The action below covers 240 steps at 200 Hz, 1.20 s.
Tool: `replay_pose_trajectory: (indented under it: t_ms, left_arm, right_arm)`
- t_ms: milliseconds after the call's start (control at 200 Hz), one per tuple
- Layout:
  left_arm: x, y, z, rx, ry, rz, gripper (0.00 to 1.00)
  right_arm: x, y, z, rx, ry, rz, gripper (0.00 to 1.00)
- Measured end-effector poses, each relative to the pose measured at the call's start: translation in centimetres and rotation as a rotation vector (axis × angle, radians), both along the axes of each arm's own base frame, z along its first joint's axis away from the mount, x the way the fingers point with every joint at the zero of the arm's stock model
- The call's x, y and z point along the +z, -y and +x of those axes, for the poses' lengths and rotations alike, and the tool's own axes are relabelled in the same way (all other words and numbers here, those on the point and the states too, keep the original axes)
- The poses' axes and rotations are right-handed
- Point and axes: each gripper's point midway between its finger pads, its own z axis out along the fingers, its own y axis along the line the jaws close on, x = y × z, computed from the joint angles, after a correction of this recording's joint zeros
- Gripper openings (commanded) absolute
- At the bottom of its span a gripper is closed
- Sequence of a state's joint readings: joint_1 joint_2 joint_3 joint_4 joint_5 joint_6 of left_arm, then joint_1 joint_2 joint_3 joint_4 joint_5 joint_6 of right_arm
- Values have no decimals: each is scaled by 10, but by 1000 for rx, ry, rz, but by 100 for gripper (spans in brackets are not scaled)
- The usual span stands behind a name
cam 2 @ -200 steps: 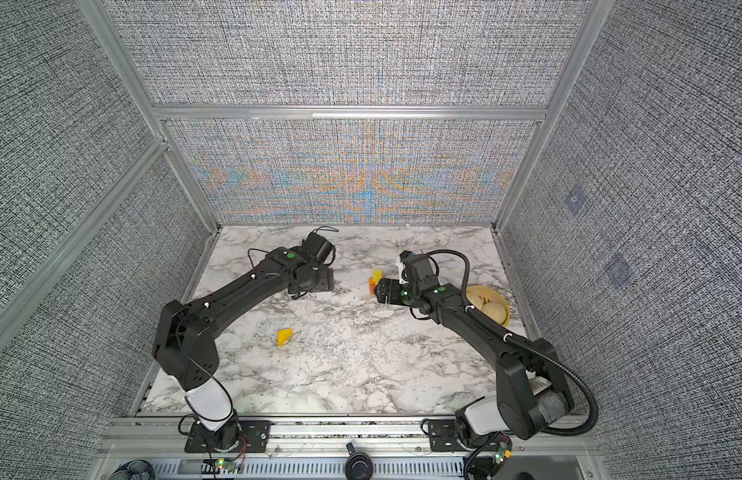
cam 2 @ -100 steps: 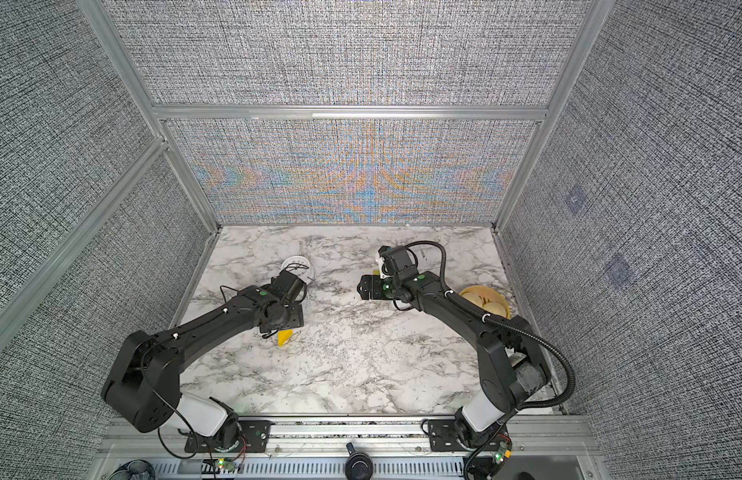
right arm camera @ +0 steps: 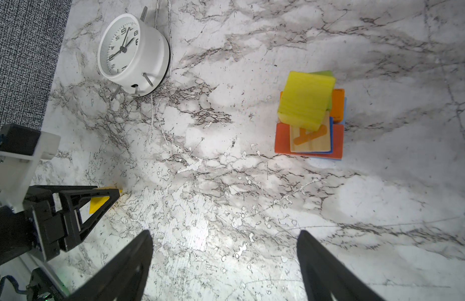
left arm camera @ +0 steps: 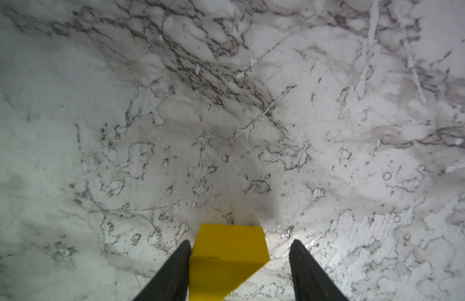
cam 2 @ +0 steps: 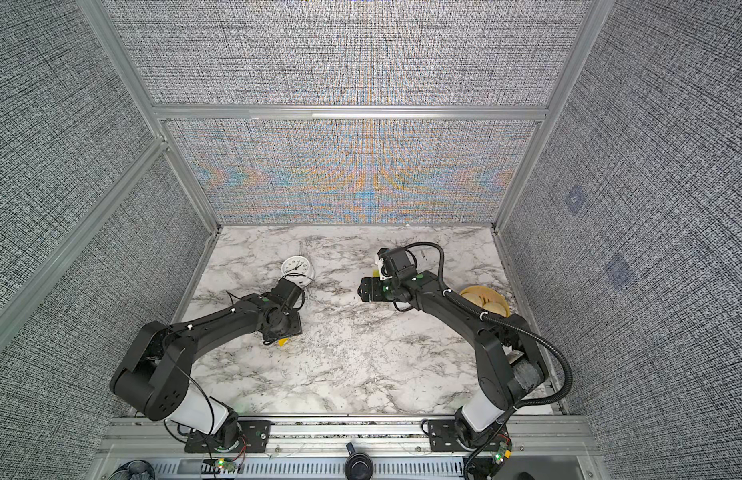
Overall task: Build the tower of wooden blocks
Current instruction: 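Close the left gripper on the yellow triangular block, then lift the yellow triangular block and carry it toward the stack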
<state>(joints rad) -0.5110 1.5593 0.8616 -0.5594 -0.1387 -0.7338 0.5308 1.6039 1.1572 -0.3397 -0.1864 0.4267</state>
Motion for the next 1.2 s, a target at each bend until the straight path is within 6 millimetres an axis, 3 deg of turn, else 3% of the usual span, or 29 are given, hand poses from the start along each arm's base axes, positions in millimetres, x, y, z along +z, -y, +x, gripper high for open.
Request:
replay_pose_trajectory:
  t_ms: [280,445,585,735,1065,1201]
  left_arm:
    - [-6,6,8,0,1,-17,34]
    - [-5,12,11,-5,0,-43,27]
    - [0,21,16,-15,-1,-74,24]
    - [15,28,35,-32,38,-67,21]
    - [30,19,57,-48,104,108,21]
    - [34,28,71,-71,136,185,21]
  right_arm:
    - [-5,1,-1,4,-7,-15,89]
    - [-8,2,-2,7,-18,-23,89]
    - [-8,3,-2,5,-20,-26,89]
    - [-9,5,-1,2,-20,-29,89]
    - [-9,11,3,-14,-20,-29,89]
    - [-9,12,4,-17,-21,-29,89]
